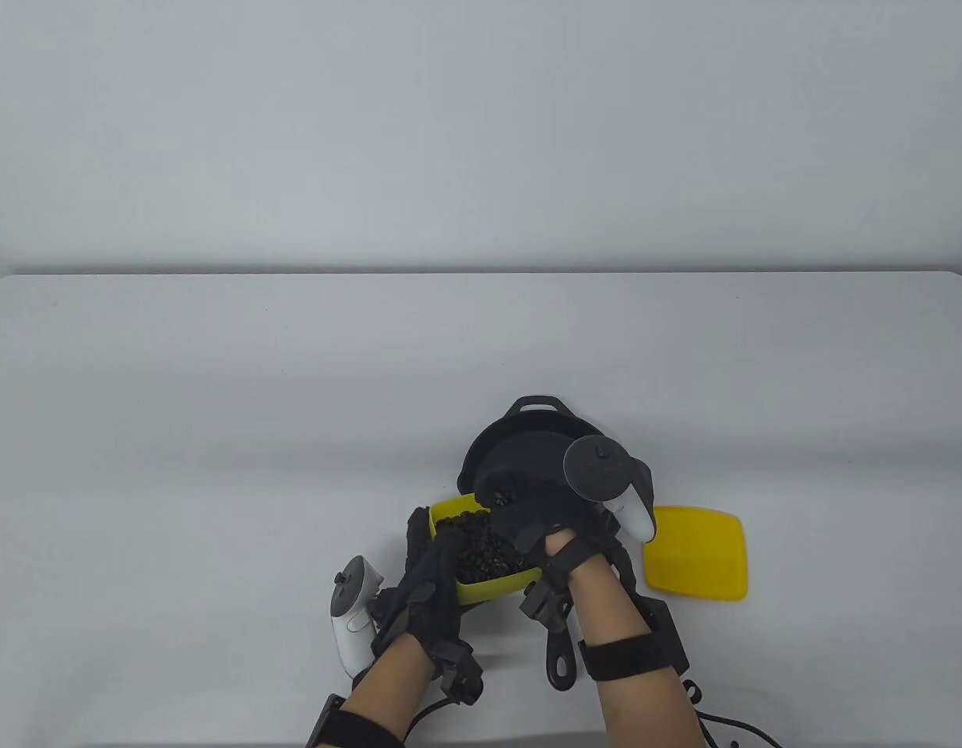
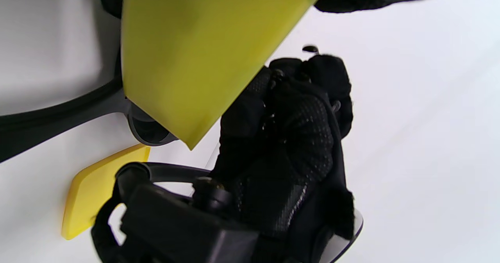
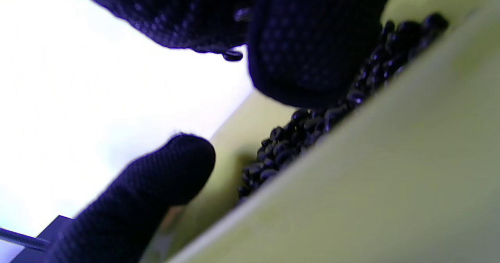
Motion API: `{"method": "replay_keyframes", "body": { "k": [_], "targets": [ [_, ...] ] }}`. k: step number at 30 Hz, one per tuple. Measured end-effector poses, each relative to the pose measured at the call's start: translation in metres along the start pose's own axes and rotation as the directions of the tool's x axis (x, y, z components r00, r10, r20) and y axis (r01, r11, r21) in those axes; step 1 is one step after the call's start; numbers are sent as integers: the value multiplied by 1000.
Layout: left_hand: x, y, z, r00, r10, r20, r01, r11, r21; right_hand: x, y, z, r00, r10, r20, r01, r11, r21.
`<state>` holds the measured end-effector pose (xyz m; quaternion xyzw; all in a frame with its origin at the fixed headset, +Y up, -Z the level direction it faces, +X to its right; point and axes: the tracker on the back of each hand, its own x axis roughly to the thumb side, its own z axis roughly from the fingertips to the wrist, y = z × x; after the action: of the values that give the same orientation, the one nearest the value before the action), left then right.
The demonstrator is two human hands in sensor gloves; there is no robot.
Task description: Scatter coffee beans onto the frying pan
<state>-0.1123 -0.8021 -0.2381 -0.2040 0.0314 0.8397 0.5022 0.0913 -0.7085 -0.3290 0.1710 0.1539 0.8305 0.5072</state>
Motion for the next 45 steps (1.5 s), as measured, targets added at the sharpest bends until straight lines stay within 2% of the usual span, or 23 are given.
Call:
{"method": "replay_keyframes", "body": {
  "k": [8,15,20,24,31,37,39,42,45],
  "targets": [
    [6,5,1,999,-27,28,26,998,49,-24,-36,8,993,-100,-57,90,984,-153],
    [9,10,2,999,-2,48,-1,998,67,-70,-38,10,954,-173,-244,101,955,-280],
    [11,12,3,998,-18,54,13,997,82,-83,-31,9,929,-113,-353,43,978,-202],
    [12,15,3,998,-17,59,11,996,90,-84,-32,11,923,-54,-380,-41,971,-237],
    [13,16,4,998,-18,66,11,994,106,-86,-37,17,930,-99,-355,-13,953,-302],
    [11,15,3,998,-20,61,13,995,103,-80,-39,17,955,-138,-263,66,962,-264],
    [11,15,2,998,-23,59,17,995,102,-77,-37,15,963,-122,-241,71,975,-209],
    [11,15,3,998,-25,60,19,995,102,-72,-31,11,966,-112,-235,98,993,-68],
    [12,16,3,998,-27,63,20,994,103,-61,-27,10,970,-87,-227,84,996,-23]
  ]
}}
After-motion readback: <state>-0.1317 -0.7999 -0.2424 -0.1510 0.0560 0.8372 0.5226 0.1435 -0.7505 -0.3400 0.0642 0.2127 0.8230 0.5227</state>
